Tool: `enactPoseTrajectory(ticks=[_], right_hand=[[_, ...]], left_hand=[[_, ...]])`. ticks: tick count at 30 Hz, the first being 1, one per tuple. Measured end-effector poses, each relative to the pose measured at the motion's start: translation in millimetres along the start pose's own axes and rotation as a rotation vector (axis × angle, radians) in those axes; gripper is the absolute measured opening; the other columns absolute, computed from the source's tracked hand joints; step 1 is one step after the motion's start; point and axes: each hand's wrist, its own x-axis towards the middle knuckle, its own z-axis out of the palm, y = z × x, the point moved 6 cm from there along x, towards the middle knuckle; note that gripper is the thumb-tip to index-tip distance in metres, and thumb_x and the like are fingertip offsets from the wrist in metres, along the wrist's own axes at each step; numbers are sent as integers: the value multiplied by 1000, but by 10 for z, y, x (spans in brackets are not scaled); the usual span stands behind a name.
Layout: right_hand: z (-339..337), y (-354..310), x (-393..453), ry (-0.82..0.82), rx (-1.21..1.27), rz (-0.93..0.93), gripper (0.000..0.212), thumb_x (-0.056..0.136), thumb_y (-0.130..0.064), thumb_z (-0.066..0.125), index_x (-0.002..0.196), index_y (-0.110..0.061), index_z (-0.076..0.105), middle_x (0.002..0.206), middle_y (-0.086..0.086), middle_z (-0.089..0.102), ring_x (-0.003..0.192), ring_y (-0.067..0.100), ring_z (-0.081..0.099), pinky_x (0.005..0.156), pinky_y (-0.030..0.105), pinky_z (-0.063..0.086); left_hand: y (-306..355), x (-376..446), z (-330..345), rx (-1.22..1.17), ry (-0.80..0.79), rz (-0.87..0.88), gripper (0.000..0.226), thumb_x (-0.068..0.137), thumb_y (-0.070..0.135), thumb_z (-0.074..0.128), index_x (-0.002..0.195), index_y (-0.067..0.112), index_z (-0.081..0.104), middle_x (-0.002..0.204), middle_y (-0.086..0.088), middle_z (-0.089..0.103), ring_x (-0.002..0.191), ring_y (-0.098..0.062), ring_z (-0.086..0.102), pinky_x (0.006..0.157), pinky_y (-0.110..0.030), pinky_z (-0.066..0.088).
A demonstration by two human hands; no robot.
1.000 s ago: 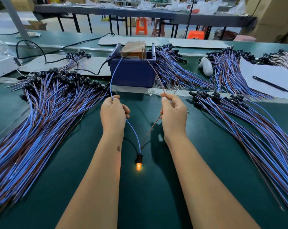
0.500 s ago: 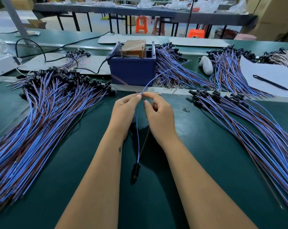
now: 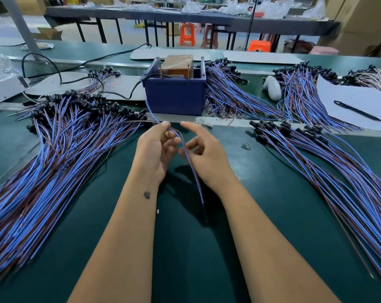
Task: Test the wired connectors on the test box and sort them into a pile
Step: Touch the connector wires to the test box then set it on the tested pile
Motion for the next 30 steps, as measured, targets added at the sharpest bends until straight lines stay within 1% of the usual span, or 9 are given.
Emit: enactPoseTrajectory(ticks=[2,4,6,11,15,18,23,26,30], right_hand=[[95,-3,-19,-82,12,-7,46,87,-13,71,122,-41,59,75,11,57,67,10,50,66,25,50],[122,-29,-24,-100,176,-9,29,95,-19,63,120,-33,64,81,11,63,71,12,55,63,28,53],[56,-29,-2,-11,282,-4,20,102,-22,50,110,-26,68,83,-3,65,69,6,57,60,22,50],[-276,171,42,327,236,159,31,105,-16,38,81,-18,58,82,-2,63,74,10,60,66,24,51],[-479,212,47,397,316,208,30,104,-6,34,83,-14,53,64,2,57,50,5,53,53,20,46],[-636,211,-20,384,293,224,29,103,-4,32,86,-15,53,56,0,43,43,4,41,45,18,37],[-1184,166,-91,317,-283,230,21,102,-25,40,90,-19,56,65,-5,46,58,13,43,56,31,30],[-1588,48,-80,259,-666,199,31,101,-34,40,87,-12,56,73,2,55,68,21,49,59,34,33],[-2103,-62,-98,245,-1090,212,33,103,-36,37,78,-17,49,74,4,56,67,25,47,53,32,27]], left_hand=[[20,4,-57,23,53,53,20,99,12,52,80,12,56,53,6,60,44,-4,57,39,-13,41],[42,0,-97,57,84,99,18,99,12,54,81,12,57,55,6,62,47,-5,60,44,-15,47],[59,-14,-82,103,47,122,18,98,13,58,81,17,57,60,7,65,53,-5,64,48,-15,49],[19,-202,229,428,-328,173,17,87,5,69,79,20,69,72,2,72,68,-8,69,59,-15,51],[-223,-415,474,621,-625,74,26,81,-16,66,91,7,72,86,-12,71,80,-18,63,80,-26,52],[-300,-503,559,717,-666,89,31,85,-18,58,95,9,71,89,-11,71,86,-20,61,85,-27,48],[-458,-661,695,806,-697,103,26,92,-5,59,92,16,73,75,4,74,76,-6,67,80,-16,52],[-565,-692,715,932,-642,127,23,92,6,59,88,24,73,76,8,74,78,-6,66,86,-24,51],[-624,-683,713,1043,-594,142,23,91,14,57,87,30,73,78,12,74,80,-5,66,88,-29,49]])
